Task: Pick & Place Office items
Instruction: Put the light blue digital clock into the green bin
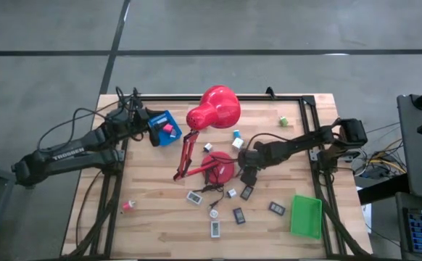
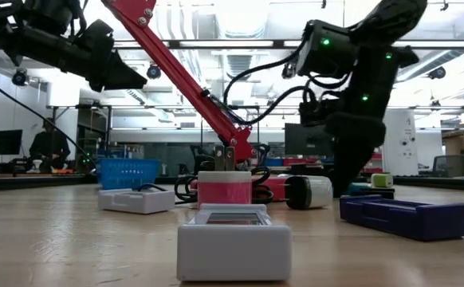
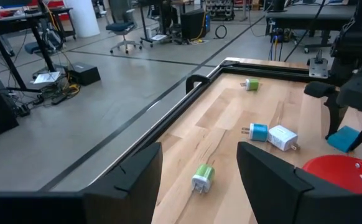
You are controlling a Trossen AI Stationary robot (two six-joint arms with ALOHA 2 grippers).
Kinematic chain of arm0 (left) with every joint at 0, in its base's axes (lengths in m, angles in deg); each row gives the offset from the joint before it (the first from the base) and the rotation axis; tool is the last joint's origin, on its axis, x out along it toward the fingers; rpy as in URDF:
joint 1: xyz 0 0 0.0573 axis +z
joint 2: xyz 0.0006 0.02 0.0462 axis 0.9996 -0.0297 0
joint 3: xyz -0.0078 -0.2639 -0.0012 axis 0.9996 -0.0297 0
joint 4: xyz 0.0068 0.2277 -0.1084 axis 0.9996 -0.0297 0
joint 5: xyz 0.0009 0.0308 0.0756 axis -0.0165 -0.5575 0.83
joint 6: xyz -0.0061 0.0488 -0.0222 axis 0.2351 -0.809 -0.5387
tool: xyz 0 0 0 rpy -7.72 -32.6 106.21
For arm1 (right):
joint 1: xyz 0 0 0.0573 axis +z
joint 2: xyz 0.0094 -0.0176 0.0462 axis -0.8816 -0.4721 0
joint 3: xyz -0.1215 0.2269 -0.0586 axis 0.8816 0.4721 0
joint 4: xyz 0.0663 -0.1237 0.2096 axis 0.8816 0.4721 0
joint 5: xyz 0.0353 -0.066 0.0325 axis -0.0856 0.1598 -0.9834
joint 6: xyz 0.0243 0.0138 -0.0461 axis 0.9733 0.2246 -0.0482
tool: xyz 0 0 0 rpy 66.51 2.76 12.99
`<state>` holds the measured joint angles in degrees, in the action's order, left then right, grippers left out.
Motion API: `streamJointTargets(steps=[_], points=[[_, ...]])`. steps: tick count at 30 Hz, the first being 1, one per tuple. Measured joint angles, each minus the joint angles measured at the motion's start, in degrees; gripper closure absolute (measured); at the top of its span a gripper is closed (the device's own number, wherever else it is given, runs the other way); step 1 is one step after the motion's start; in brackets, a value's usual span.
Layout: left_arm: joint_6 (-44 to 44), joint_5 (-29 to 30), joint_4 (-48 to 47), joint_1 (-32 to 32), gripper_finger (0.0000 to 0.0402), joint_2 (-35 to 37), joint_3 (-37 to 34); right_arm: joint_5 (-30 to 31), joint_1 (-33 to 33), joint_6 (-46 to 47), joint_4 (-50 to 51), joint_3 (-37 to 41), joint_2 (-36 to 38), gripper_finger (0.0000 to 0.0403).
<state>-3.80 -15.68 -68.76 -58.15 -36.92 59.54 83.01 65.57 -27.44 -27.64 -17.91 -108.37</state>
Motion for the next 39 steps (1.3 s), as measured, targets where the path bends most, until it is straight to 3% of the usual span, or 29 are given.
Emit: streamJointTargets(steps=[5, 12, 20, 29, 39], points=[[0.0, 0.0, 1.4, 0.0, 0.0192, 0.1, -0.7, 0.9, 0.1, 2.4, 0.0, 3.9, 3.7, 0.0257], [0.2, -0.7, 1.6, 0.0, 0.0192, 0.1, -0.7, 7.2, 0.0, 6.5, 0.1, 11.1, 11.8, 0.0257], [0.2, -1.1, 1.6, 0.0, 0.0192, 0.1, -0.7, 12.6, 2.6, 9.9, -11.8, 21.3, 27.2, 0.0257], [-0.3, -1.1, 1.6, 0.0, 0.0192, 0.1, -0.7, 14.5, 9.9, 4.0, -18.6, 25.4, 38.3, 0.0257], [-0.9, -1.1, 1.6, 0.0, 0.0192, 0.1, -0.7, 12.5, 22.0, 0.4, -23.1, 24.4, 40.3, 0.0257]])
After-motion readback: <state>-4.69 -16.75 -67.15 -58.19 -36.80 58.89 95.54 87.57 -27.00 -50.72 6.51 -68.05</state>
